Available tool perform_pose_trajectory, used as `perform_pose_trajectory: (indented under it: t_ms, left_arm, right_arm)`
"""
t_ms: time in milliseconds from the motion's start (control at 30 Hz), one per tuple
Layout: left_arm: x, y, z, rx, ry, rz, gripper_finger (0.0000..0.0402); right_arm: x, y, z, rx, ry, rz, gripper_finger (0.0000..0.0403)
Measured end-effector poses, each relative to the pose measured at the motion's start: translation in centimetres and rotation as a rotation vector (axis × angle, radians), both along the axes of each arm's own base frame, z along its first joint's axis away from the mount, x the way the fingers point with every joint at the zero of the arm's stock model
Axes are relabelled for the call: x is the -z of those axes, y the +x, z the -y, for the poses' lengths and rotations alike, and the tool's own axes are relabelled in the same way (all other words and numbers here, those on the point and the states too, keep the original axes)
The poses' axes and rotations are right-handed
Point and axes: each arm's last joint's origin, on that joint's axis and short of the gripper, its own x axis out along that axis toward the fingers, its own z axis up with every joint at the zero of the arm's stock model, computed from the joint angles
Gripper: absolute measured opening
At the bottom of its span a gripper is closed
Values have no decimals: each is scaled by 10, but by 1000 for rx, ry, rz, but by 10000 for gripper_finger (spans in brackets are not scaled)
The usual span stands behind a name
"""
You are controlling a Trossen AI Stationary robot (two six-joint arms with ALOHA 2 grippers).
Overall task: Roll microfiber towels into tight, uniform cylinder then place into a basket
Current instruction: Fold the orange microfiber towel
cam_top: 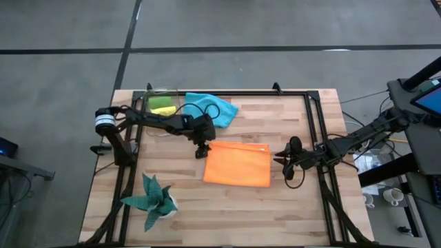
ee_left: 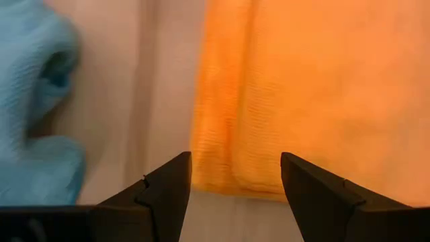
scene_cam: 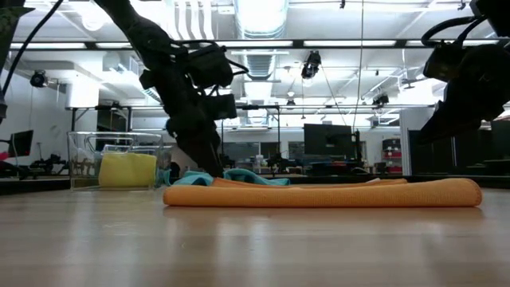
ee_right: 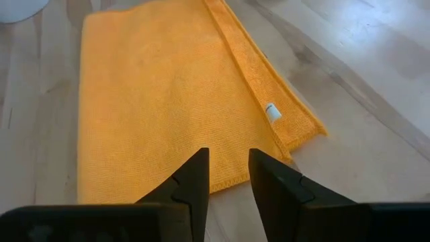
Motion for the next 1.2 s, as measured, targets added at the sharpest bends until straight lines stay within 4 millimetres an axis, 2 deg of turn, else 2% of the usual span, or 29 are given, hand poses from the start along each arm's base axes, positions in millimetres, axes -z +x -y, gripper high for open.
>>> perform_pose_trajectory:
  t_ms: [300, 400, 500, 833, 1033, 1200]
  left_arm:
    - [12, 4, 15, 31, 72, -55, 211]
    - [10, 6, 17, 24, 66, -48, 196]
    - [8, 5, 17, 22, 66, -41, 161]
    - [5, 6, 17, 19, 70, -32, 9]
    - [2, 9, 16, 17, 74, -20, 1]
    - [2, 9, 16, 16, 74, -20, 1]
  right_arm:
    - [0, 0, 0, 0, -1, -1, 95]
    - [0, 0, 0, 0, -1, -1, 94]
    - [0, 0, 0, -3, -5, -1, 91]
    - [0, 0, 0, -9, -14, -3, 77]
    - [0, 0, 1, 54, -25, 15, 84]
    - [6, 3, 4, 119, -86, -16, 119]
